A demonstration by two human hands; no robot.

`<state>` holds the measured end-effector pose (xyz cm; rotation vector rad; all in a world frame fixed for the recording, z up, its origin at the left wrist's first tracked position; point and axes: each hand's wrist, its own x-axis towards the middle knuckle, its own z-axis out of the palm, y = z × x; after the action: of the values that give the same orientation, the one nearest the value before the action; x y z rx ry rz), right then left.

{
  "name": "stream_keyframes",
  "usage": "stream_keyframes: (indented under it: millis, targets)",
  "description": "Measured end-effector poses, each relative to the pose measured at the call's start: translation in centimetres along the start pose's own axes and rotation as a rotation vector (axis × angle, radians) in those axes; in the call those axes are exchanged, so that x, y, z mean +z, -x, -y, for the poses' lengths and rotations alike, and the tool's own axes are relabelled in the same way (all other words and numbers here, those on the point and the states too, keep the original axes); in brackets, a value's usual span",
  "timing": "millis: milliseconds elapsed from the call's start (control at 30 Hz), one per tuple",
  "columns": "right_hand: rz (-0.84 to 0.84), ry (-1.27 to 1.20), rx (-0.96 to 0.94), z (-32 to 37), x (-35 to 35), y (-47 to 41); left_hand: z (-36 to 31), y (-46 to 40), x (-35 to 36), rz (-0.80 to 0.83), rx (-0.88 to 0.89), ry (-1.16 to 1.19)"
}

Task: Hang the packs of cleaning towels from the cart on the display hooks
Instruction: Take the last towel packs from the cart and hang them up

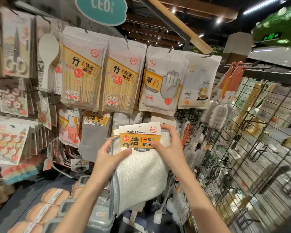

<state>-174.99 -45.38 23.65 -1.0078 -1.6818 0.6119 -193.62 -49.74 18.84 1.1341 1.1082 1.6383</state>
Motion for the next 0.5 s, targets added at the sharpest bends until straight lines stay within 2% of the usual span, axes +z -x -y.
stream_keyframes:
  millis: [200,500]
  targets:
    - [0.029,-0.032,-0.035,-0.3,0.2,-0.2,-0.3,-0.1,0.0,-0.018,0.019,-0.028]
    - [-0.051,-0.090,0.044,-2.3,0.0,-0.5,-0.2,-0.7,0.3,-0.079,0.077,-0.073]
